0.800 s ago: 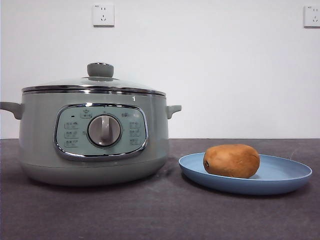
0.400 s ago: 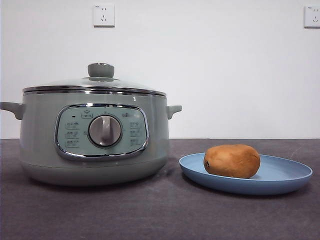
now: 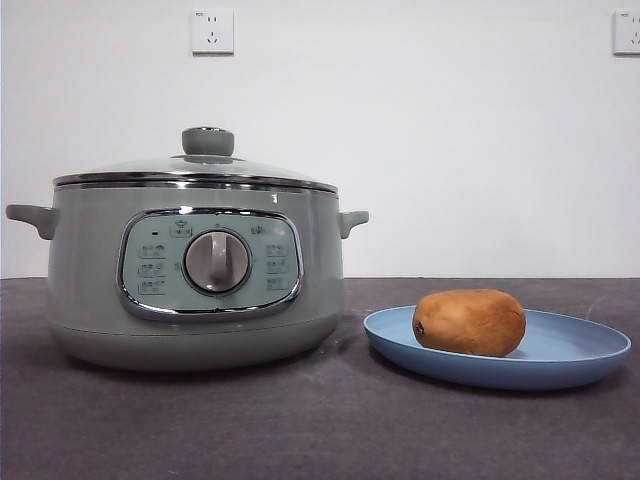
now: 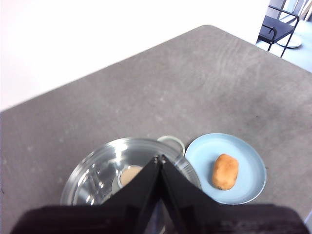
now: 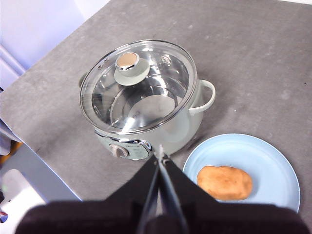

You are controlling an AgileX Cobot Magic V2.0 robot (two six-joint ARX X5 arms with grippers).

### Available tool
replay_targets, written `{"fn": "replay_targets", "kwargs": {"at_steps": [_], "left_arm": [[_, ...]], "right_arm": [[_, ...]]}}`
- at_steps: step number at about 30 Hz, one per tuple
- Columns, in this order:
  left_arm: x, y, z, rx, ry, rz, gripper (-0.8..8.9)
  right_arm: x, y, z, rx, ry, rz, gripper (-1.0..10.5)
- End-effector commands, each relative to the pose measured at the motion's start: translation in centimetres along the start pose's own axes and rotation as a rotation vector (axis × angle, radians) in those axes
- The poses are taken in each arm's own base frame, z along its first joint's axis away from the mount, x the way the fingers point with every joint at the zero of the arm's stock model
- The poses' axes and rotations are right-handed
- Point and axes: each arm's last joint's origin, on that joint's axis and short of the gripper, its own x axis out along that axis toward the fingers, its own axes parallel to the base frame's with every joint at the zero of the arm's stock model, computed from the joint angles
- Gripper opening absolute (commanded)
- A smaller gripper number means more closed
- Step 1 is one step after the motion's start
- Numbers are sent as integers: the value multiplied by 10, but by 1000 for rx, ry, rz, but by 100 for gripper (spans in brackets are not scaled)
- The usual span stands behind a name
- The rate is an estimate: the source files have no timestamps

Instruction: Take the potato out from the steamer,put the potato on the plate,close the lid

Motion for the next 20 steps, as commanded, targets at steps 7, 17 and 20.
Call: {"fn": "replay_targets", "kwargs": {"at_steps": [7, 17, 20], "left_arm": [[12, 3, -111, -180, -223, 11, -3], [20, 2, -230, -235, -455, 115, -3], [26, 4, -255, -259, -495, 162, -3]], "right_arm": [[0, 0, 0, -2, -2, -2, 0], [-1, 0, 0, -3, -4, -2, 0], [-1, 0, 0, -3, -4, -2, 0]]}}
